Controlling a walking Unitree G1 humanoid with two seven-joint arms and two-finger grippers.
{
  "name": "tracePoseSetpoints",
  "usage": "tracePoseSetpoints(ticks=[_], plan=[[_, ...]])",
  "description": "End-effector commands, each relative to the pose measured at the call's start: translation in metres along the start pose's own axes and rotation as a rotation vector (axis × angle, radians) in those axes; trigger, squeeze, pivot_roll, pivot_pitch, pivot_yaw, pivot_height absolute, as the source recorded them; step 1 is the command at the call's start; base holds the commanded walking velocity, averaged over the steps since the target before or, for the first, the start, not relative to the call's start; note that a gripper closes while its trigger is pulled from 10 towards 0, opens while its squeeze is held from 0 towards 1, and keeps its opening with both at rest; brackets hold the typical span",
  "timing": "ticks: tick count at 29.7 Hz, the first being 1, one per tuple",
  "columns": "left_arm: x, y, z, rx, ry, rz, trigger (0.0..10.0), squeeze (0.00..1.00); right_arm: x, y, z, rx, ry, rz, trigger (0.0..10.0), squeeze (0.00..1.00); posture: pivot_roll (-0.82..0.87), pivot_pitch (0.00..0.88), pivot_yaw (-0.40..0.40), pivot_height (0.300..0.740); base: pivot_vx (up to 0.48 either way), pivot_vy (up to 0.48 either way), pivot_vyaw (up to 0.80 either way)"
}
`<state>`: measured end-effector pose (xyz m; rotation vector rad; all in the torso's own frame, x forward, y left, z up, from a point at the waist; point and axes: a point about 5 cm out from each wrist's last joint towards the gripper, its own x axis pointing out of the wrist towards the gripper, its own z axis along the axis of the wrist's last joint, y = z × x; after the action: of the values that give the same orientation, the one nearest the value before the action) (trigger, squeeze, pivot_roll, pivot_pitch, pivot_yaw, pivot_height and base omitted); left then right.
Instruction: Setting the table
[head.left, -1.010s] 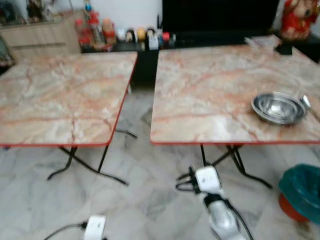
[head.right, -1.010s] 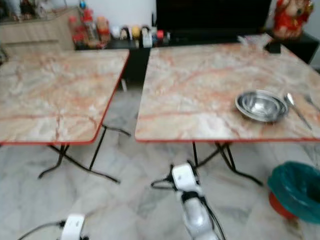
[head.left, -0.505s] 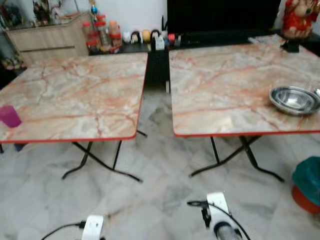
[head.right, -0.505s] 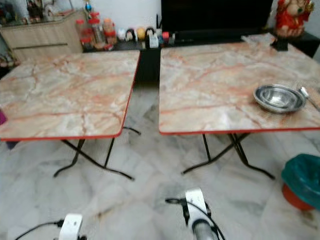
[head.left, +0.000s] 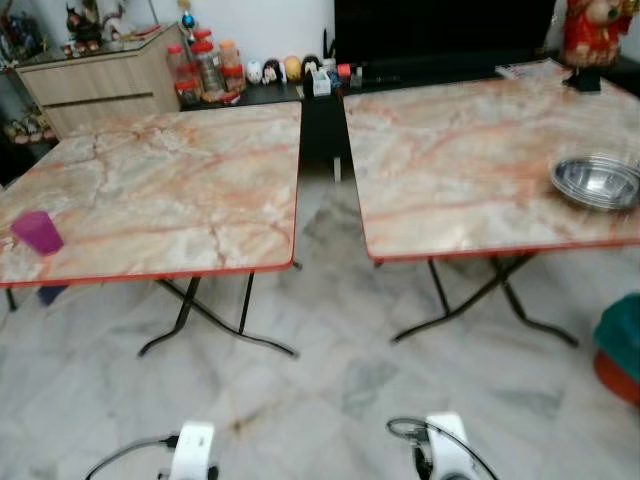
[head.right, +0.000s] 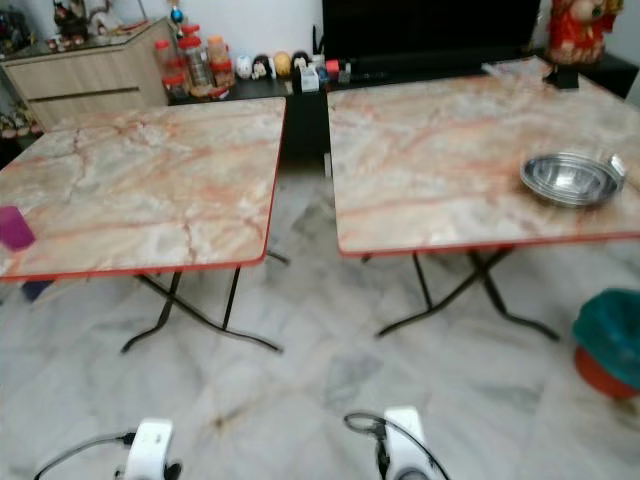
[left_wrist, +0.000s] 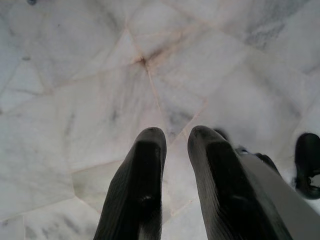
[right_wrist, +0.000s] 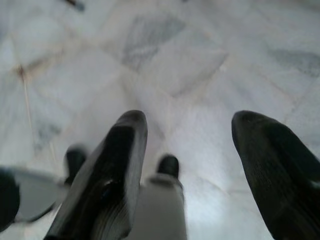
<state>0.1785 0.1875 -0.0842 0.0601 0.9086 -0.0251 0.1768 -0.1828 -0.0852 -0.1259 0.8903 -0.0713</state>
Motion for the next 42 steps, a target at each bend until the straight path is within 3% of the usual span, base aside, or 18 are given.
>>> tracePoseSetpoints(ticks=[1,6,18,23,42], plan=[[0.0,0.011,0.003,0.004,0.003,0.032,10.0,0.0,0.0,0.013,0.004,0.029,-0.011,0.041,10.0,0.0,-0.05,0.008,0.109,0.74,0.0,0.341,0.0],[0.0,0.011,0.003,0.004,0.004,0.034,10.0,0.0,0.001,0.013,0.007,0.047,-0.011,0.035,10.0,0.0,-0.05,0.012,0.111,0.74,0.0,0.345,-0.6],[0.0,0.012,0.002,0.003,0.01,0.041,10.0,0.0,0.002,0.015,0.01,0.042,-0.021,0.038,10.0,0.0,-0.04,0.021,0.113,0.74,0.0,0.34,0.0],[0.0,0.012,0.002,0.003,0.009,0.043,10.0,0.0,0.002,0.015,0.011,0.046,-0.029,0.042,10.0,0.0,-0.04,0.021,0.115,0.74,0.0,0.337,-0.74],[-0.001,0.019,0.003,0.019,0.012,0.052,10.0,0.0,0.002,0.022,0.016,0.023,-0.044,0.061,10.0,0.0,-0.03,0.0,0.128,0.74,0.0,0.427,0.0]])
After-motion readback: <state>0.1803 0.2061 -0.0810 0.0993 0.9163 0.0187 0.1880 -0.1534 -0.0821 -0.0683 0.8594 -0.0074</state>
